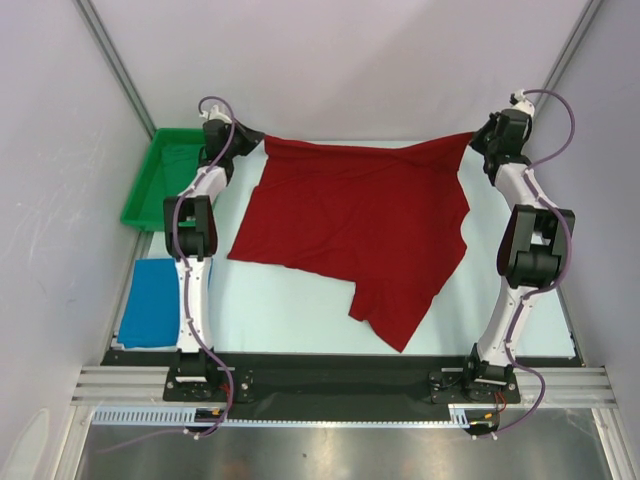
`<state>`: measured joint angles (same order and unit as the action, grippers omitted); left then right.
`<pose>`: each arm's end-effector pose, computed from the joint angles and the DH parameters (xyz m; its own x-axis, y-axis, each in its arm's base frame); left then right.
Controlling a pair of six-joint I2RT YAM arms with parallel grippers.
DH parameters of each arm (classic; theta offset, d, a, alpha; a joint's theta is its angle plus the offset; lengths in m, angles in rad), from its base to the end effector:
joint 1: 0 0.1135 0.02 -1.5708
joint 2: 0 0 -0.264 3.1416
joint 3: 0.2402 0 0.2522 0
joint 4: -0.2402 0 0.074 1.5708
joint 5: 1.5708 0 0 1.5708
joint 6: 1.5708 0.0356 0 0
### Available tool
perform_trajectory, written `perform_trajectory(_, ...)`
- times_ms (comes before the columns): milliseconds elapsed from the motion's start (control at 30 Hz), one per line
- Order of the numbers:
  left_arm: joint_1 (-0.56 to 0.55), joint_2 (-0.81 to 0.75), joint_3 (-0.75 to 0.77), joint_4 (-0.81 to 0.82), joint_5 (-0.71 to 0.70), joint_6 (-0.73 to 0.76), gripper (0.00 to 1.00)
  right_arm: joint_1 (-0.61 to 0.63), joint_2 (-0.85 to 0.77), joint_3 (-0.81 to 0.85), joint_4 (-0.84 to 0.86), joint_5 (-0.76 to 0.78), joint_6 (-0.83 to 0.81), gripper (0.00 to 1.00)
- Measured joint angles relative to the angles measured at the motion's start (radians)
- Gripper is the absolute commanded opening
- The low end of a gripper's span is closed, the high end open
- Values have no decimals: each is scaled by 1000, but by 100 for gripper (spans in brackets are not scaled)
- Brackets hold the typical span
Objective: Fold and stack the t-shirts
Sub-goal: Fold the tshirt
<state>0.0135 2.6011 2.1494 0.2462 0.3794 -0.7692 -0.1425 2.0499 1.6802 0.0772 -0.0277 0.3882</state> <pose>0.5979 -0.0051 0.1746 -0.3900 -0.6514 -0.6508 0.1096 0.6689 -0.7352 0.4918 -0.0696 0.2836 -0.2204 0.4139 -0.8833 0.2152 0.9038 0.3698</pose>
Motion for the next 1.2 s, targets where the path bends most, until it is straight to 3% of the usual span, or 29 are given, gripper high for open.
perform_trajectory(200, -1, -1, -11, -23, 0, 3, 0, 1, -52, -92, 2, -8, 9, 0)
perform_trajectory(533, 14, -171, -297, -124, 23, 22, 0, 2, -275, -377, -41, -9, 50, 0)
perform_trajectory(1200, 45, -260, -513, -137, 69, 29, 0, 1, -346, -540, -75, -16, 56, 0)
